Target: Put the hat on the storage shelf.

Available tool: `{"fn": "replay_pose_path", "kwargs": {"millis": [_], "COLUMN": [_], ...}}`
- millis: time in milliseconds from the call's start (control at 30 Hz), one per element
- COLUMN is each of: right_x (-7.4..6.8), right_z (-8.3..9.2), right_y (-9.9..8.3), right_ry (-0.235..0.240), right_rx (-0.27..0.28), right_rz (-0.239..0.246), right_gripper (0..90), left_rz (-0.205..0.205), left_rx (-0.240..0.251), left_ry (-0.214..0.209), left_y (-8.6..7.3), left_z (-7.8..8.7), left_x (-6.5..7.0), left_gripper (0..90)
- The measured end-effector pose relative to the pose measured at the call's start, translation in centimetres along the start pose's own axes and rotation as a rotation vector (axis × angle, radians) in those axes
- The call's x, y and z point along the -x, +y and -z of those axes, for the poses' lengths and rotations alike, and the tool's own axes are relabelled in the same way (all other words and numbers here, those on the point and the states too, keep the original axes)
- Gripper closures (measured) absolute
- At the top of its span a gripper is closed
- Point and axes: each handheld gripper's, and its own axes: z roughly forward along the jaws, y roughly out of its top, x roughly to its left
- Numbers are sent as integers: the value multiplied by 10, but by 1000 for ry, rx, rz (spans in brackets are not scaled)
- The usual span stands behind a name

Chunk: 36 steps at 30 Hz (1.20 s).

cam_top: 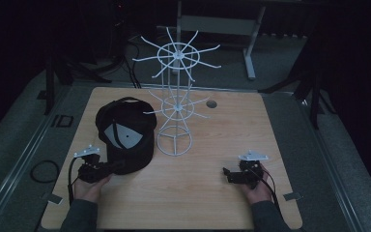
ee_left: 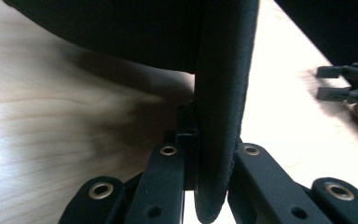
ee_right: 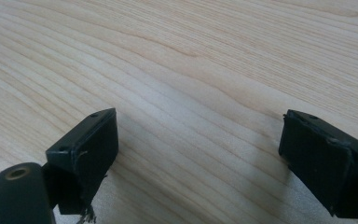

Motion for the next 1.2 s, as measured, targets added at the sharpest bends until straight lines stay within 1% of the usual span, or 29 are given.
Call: {"fn": "replay_pose_path", "kwargs": {"millis": [67, 167, 233, 400, 500, 767, 967, 1200], "right_x": [0, 0, 0, 0, 0, 0, 0, 0], "right_z": [0, 0, 0, 0, 0, 0, 0, 0], "right_y": [0, 0, 0, 0, 0, 0, 0, 0], "right_ry": [0, 0, 0, 0, 0, 0, 0, 0], "right_rx": [0, 0, 0, 0, 0, 0, 0, 0], "right_rz": [1, 1, 1, 0, 0, 0, 0, 1], "right_gripper": [116, 116, 116, 116, 116, 116, 116, 116], "left_rz": [14, 17, 12, -11, -24, -58, -73, -85], "left_rx": [6, 11, 13, 13, 19, 39, 49, 57], "left_ry": [12, 23, 43, 74, 83, 128, 137, 157], "left_y": [1, 1, 2, 5, 8, 16, 19, 22], "left_z": [2, 3, 7, 10, 12, 17, 21, 24], "left_x": [-1, -3, -3, -3, -1, 3, 5, 7], "left_gripper": [867, 868, 868, 868, 868, 868, 868, 868]}}
